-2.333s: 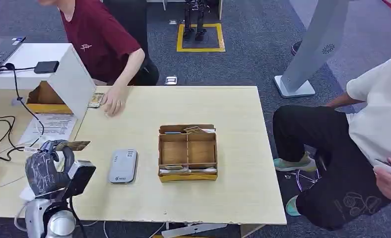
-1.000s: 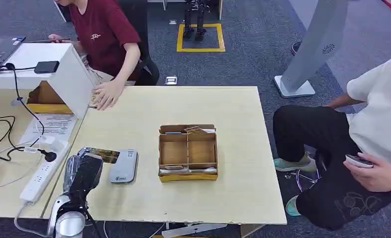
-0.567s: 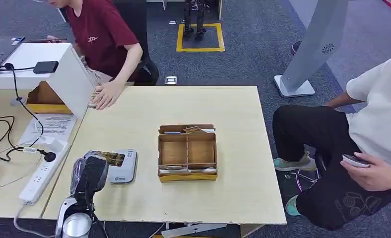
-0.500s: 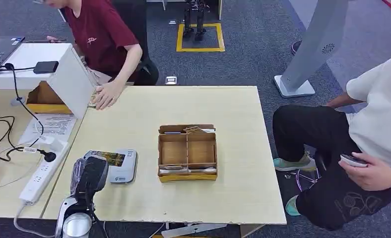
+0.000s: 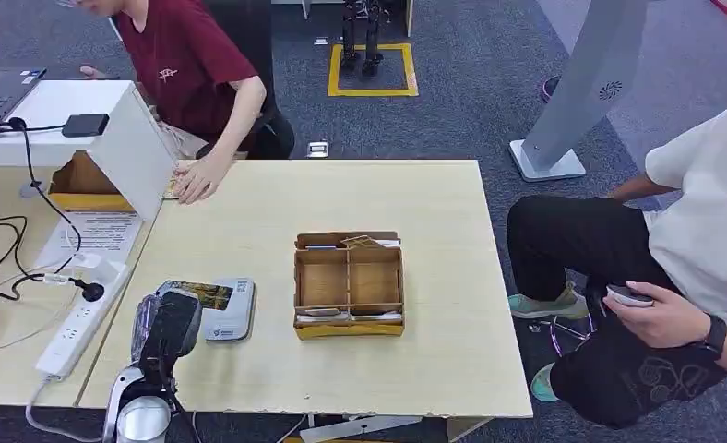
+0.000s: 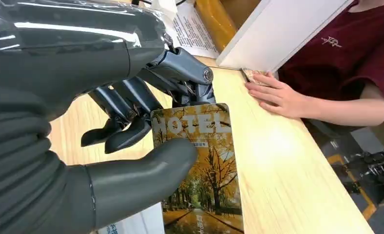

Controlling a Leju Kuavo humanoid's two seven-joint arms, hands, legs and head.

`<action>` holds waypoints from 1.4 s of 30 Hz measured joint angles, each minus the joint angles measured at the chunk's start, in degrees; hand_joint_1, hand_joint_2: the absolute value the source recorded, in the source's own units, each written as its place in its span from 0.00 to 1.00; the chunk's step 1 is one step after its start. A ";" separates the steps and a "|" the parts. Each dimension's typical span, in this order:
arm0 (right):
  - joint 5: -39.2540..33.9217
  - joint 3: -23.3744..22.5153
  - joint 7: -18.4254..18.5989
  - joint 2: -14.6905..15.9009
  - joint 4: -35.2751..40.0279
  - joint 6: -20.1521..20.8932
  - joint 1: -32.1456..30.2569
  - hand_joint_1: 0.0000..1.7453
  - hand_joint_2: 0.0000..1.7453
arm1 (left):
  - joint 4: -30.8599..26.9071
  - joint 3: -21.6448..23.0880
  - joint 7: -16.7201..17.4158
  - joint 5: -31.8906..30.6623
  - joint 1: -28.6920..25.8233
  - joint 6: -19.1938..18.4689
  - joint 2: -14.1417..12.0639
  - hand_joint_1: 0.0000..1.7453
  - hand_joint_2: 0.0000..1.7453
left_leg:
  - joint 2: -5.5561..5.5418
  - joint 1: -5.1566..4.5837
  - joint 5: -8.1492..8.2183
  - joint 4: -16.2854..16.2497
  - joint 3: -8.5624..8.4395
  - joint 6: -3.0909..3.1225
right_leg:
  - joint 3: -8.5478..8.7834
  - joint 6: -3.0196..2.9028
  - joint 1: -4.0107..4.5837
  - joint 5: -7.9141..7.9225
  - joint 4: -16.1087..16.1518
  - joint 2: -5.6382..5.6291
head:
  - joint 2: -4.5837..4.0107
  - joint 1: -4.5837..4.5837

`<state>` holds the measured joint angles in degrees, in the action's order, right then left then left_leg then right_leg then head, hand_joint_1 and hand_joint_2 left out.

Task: Pass the card to the sensor for recognition and then transmit it.

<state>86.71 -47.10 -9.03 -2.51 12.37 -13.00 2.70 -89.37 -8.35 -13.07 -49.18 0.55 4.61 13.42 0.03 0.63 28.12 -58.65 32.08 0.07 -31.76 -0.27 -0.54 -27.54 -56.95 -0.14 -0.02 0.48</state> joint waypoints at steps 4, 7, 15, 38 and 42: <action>0.00 0.00 -0.02 0.00 0.00 0.00 0.00 0.00 1.00 | 0.00 0.00 0.00 0.02 0.00 0.00 0.00 1.00 1.00 | 0.00 0.00 0.00 0.00 0.00 0.00 | 0.00 0.00 0.00 0.00 0.00 0.00 | 0.00 0.00; 0.00 0.00 -0.07 0.00 0.00 0.02 0.00 0.00 1.00 | 0.00 0.02 0.11 0.15 0.00 0.00 0.00 1.00 1.00 | 0.00 0.00 0.00 0.00 0.00 0.00 | 0.00 0.00 0.00 0.00 0.00 0.00 | 0.00 0.00; 0.00 0.02 0.04 0.00 0.00 0.07 0.02 0.00 1.00 | 0.24 0.02 2.36 -0.90 0.74 1.42 0.19 1.00 1.00 | -0.01 0.00 0.00 0.00 0.01 0.00 | 0.00 0.00 0.00 0.00 0.00 0.01 | 0.00 0.00; 0.00 0.28 0.63 -0.28 0.00 0.07 0.26 0.00 1.00 | 6.14 0.02 3.02 -2.10 2.78 3.15 0.44 1.00 1.00 | 0.00 0.00 0.00 0.00 0.01 0.00 | 0.01 0.00 0.00 0.00 0.00 0.01 | 0.00 0.00; 0.02 0.33 0.63 -0.28 0.00 0.07 0.26 0.00 1.00 | 6.19 0.02 3.02 -2.10 2.79 3.15 0.44 1.00 1.00 | 0.00 0.00 0.00 0.00 0.01 0.00 | 0.01 0.00 0.00 0.00 0.00 0.01 | 0.00 -0.02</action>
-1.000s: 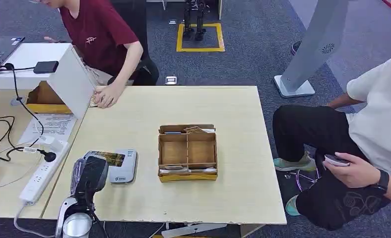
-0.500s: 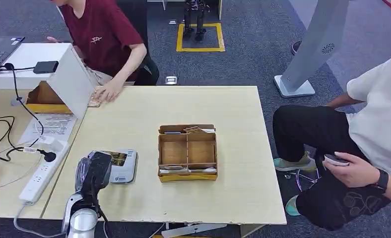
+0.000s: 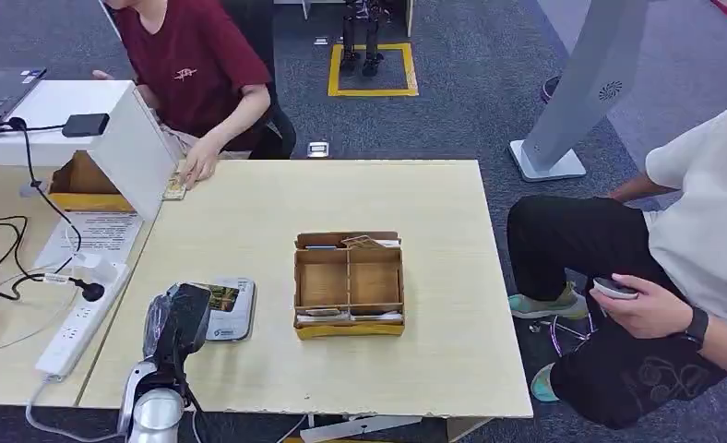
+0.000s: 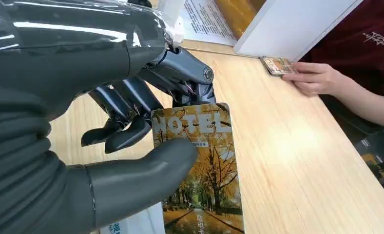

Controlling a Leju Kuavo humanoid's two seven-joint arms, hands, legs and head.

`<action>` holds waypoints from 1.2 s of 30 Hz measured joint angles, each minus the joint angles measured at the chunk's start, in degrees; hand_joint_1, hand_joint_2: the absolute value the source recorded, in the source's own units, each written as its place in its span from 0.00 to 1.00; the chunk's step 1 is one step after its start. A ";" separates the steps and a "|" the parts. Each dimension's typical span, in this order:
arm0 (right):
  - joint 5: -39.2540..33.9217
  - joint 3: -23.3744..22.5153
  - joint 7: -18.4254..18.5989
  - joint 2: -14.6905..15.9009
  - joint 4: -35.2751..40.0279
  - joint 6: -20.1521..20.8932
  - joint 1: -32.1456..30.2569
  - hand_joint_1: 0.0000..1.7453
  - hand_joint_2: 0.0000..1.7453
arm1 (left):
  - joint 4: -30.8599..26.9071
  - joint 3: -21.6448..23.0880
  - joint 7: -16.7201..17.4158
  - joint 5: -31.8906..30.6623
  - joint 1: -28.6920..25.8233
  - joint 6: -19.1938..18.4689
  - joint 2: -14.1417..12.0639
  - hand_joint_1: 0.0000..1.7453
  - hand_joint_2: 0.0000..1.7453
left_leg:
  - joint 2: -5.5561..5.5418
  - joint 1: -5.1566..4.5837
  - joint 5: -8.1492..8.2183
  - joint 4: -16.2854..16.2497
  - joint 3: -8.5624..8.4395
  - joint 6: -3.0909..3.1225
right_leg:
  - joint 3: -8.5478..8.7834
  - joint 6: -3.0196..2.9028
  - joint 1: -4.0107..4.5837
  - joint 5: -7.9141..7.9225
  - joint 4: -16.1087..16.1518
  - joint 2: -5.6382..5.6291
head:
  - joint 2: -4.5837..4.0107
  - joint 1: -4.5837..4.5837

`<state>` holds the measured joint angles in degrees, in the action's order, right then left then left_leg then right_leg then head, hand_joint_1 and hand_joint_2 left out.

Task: Pass the card to the sensor for recognition and then transmit it.

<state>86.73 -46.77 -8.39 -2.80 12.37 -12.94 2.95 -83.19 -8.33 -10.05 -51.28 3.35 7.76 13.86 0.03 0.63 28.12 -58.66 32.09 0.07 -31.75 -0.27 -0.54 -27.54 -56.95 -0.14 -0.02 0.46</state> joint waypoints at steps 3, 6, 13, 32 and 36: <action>0.00 0.09 -0.02 0.00 0.00 0.00 0.00 0.00 1.00 | 0.00 -0.09 -0.11 -0.11 0.00 0.00 0.02 1.00 1.00 | 0.00 0.00 0.00 0.00 0.00 0.00 | 0.00 0.00 0.00 0.00 0.00 0.00 | 0.00 0.00; 0.00 0.13 -0.02 0.00 0.00 -0.02 0.00 0.00 1.00 | 0.00 -0.22 -0.11 -0.15 0.00 0.00 0.02 1.00 1.00 | 0.00 0.00 0.00 0.00 0.00 0.00 | 0.00 0.00 0.00 0.00 0.00 0.00 | 0.00 0.00; 0.00 0.18 0.00 0.00 0.00 0.00 0.01 0.00 1.00 | 0.09 -0.39 -0.18 -0.17 0.06 -0.04 0.07 1.00 1.00 | 0.00 0.00 0.00 0.00 0.00 0.00 | 0.00 0.00 0.00 0.00 0.00 0.00 | 0.00 0.00; 0.00 1.42 0.39 -0.02 0.00 0.77 0.28 0.00 1.00 | 3.50 -0.42 0.02 -2.19 1.93 0.00 0.39 1.00 1.00 | 0.00 0.00 0.00 0.00 0.00 0.00 | 0.00 0.00 0.00 0.00 0.00 0.00 | 0.00 0.00; 0.00 1.66 0.39 -0.02 0.00 0.77 0.38 0.00 1.00 | 4.96 -0.50 0.04 -2.86 2.35 0.20 0.42 1.00 1.00 | 0.00 0.00 0.00 0.00 0.00 0.00 | 0.00 0.00 0.00 0.00 0.00 0.00 | 0.00 0.00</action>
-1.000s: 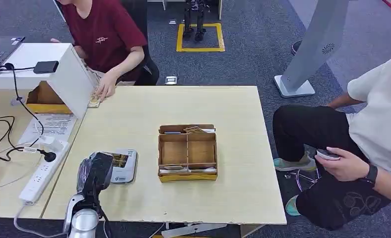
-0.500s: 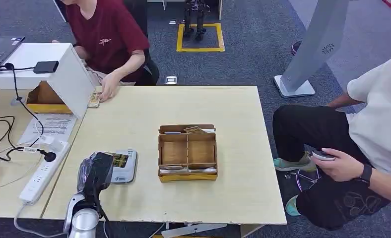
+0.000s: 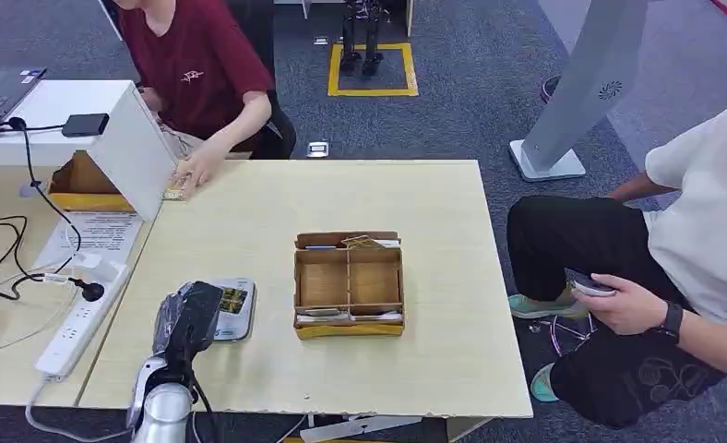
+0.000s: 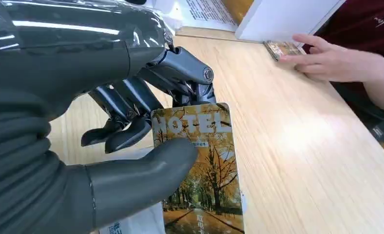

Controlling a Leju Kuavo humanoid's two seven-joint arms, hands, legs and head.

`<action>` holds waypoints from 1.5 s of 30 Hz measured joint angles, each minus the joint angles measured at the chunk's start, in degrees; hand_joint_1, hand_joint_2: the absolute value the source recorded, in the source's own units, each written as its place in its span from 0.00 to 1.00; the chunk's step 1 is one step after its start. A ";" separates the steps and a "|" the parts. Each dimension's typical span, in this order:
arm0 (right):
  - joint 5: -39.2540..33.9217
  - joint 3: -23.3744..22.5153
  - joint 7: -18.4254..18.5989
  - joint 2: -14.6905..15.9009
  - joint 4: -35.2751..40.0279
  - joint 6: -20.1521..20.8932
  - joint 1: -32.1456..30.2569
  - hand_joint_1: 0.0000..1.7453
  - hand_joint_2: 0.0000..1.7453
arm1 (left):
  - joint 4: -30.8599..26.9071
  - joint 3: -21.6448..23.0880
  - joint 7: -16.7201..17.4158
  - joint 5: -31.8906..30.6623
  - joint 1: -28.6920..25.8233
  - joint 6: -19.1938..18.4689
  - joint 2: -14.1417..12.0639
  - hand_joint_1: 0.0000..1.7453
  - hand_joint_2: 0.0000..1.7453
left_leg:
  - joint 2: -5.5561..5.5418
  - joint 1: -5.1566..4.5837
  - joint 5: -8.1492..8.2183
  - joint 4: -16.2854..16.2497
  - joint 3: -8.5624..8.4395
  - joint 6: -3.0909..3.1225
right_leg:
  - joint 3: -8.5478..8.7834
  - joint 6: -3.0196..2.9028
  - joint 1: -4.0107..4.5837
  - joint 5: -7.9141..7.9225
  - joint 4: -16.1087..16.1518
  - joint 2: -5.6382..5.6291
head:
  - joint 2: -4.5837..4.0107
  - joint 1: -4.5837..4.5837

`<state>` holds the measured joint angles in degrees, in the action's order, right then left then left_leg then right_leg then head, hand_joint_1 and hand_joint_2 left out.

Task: Pass the card to the sensor for recognition and then transmit it.

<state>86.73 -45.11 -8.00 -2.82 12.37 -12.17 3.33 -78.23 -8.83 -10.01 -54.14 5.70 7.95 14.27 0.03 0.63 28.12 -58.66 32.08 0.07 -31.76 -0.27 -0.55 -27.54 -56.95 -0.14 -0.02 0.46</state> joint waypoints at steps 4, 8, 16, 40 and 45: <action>0.00 0.04 0.00 0.00 0.00 0.00 0.02 0.00 1.00 | 0.92 -0.13 0.00 -0.20 0.26 0.18 0.02 1.00 1.00 | 0.00 0.00 0.00 0.00 0.00 0.00 | 0.00 0.00 0.00 0.00 0.00 0.00 | 0.00 0.02; 0.00 0.04 0.00 0.00 0.00 0.00 0.03 0.00 1.00 | 1.60 -0.18 0.00 -0.22 0.43 0.31 0.04 1.00 1.00 | 0.00 0.00 0.00 0.00 0.00 0.00 | 0.00 0.00 0.00 0.00 0.00 0.00 | 0.00 0.02; -0.02 0.09 0.02 0.00 0.00 0.02 0.03 0.00 1.00 | 2.43 -0.22 0.00 -0.41 0.61 0.46 0.07 1.00 1.00 | 0.00 0.00 0.00 0.00 0.00 0.00 | 0.00 0.00 0.00 0.00 0.00 0.00 | 0.00 0.00; 0.00 1.44 0.02 -0.24 0.00 0.09 0.30 0.00 1.00 | 8.68 -2.80 2.49 -11.46 3.09 6.10 0.22 1.00 1.00 | -0.01 0.00 0.00 0.00 -0.01 0.00 | 0.03 0.00 0.00 0.00 0.00 0.01 | 0.00 0.00; -0.02 1.60 0.00 -0.31 0.00 0.09 0.31 0.00 1.00 | 10.06 -3.70 2.82 -12.70 3.54 6.80 0.26 1.00 1.00 | -0.01 0.00 0.00 0.00 -0.01 0.00 | 0.03 0.00 0.00 0.00 0.00 0.01 | 0.00 0.02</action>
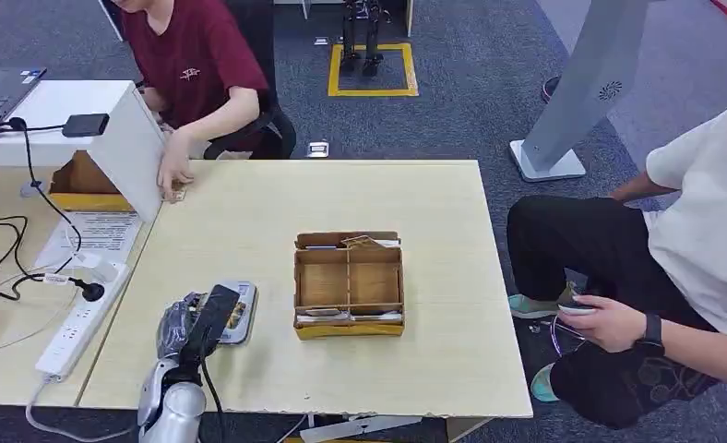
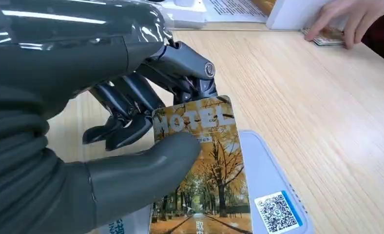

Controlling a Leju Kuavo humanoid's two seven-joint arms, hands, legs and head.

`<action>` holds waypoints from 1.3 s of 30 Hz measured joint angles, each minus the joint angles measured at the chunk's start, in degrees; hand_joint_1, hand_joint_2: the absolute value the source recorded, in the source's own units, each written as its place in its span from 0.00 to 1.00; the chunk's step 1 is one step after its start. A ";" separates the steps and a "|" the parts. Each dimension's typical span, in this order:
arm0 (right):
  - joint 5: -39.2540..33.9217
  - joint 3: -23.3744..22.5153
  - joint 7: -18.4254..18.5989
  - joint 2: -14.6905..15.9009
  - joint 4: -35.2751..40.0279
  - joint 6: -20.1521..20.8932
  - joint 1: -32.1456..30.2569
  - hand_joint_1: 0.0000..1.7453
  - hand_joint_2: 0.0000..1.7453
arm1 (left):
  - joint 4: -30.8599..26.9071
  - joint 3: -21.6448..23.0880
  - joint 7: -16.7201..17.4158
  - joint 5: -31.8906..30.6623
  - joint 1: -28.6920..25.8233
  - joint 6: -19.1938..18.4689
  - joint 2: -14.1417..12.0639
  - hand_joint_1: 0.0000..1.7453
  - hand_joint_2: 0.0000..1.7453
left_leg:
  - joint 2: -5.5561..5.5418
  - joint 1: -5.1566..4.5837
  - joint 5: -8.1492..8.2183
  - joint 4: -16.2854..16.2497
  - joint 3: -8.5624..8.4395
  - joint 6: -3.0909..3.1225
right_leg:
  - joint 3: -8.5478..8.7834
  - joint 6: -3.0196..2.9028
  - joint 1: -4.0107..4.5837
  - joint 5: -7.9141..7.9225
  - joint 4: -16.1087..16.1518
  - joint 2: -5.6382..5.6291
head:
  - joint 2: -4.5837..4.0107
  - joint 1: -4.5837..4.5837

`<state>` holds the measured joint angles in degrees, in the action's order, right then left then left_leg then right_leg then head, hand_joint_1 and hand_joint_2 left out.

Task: Pass the card to the sensor for recognition and then transmit it.

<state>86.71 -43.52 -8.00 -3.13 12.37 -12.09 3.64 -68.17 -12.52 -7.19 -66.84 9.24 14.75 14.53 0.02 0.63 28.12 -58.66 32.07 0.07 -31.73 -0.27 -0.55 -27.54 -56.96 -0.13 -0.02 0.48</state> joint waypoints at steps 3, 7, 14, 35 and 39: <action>0.02 0.20 0.02 -0.04 0.00 0.00 -0.02 0.00 1.00 | 0.68 -0.70 0.15 -0.74 0.17 0.24 0.13 1.00 1.00 | 0.00 0.00 0.00 0.00 0.00 0.00 | 0.00 0.00 0.00 0.00 0.00 0.00 | 0.00 0.00; 0.02 0.57 0.02 -0.07 0.00 0.00 -0.01 0.00 1.00 | 1.40 -1.00 0.26 -1.81 0.31 0.72 0.17 1.00 1.00 | 0.00 0.00 0.00 0.00 -0.01 0.00 | 0.01 0.00 0.00 0.00 0.00 0.00 | 0.00 0.00; 0.00 0.83 -0.04 -0.15 0.00 -0.07 -0.01 0.00 1.00 | 2.43 -1.79 0.28 -2.58 0.69 0.87 0.28 1.00 1.00 | 0.00 0.00 0.00 0.00 -0.05 0.00 | 0.05 0.00 0.00 0.00 0.00 0.01 | 0.00 -0.02; 0.00 0.83 0.13 -0.15 0.00 0.11 0.07 0.00 1.00 | -5.46 -1.73 -11.13 35.69 0.95 -15.54 1.05 1.00 1.00 | 0.00 0.00 -0.03 -0.01 -0.03 0.01 | 0.00 0.00 0.00 0.01 0.00 0.00 | 0.00 0.00; 0.00 0.83 0.02 -0.13 0.00 0.17 0.14 0.00 1.00 | -7.89 -1.59 -10.78 36.55 1.02 -16.13 1.07 1.00 1.00 | 0.01 0.00 -0.03 -0.01 -0.04 0.01 | 0.00 0.00 0.00 0.01 0.00 -0.01 | 0.00 0.00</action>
<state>86.71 -42.69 -7.98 -3.26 12.37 -11.91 3.78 -76.06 -14.12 -17.97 -30.29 10.26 -1.38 15.61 0.04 0.63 28.09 -58.66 32.04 0.09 -31.73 -0.27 -0.54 -27.53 -56.96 -0.14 -0.02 0.48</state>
